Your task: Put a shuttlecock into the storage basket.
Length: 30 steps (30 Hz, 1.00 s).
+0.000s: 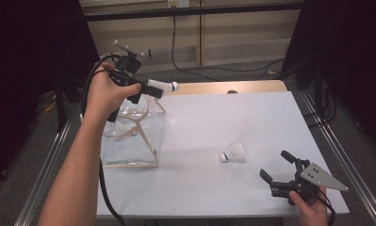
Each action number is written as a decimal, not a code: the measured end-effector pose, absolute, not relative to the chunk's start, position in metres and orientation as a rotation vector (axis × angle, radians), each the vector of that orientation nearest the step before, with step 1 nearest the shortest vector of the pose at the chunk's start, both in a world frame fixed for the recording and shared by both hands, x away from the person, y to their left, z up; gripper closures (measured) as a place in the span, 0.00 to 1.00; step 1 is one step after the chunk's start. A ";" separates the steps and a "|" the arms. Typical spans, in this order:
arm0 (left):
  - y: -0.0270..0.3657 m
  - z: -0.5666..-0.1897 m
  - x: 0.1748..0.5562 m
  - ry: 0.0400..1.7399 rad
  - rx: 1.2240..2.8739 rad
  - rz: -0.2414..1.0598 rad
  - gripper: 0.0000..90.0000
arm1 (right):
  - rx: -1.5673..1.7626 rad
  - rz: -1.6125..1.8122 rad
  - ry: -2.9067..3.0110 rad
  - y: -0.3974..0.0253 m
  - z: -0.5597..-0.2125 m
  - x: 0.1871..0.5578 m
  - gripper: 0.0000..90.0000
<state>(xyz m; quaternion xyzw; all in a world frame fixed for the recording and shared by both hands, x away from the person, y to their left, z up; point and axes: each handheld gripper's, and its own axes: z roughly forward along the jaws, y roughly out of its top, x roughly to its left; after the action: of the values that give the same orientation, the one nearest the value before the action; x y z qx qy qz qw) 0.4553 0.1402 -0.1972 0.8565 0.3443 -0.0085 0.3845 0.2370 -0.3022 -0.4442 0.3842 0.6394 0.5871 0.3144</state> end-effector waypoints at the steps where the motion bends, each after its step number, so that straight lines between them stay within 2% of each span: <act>1: 0.141 -0.197 0.455 0.882 2.179 -0.023 1.00 | 1.013 1.548 1.685 -0.302 -0.444 0.237 0.01; 30: 0.163 -0.191 0.458 0.942 2.145 0.036 1.00 | 1.013 1.548 1.684 -0.302 -0.444 0.237 0.01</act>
<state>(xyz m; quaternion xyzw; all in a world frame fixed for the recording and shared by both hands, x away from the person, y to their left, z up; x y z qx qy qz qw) 0.4583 0.1629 -0.1908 0.8434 0.3705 0.0142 0.3887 0.2367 -0.3021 -0.4440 0.3845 0.6389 0.5875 0.3144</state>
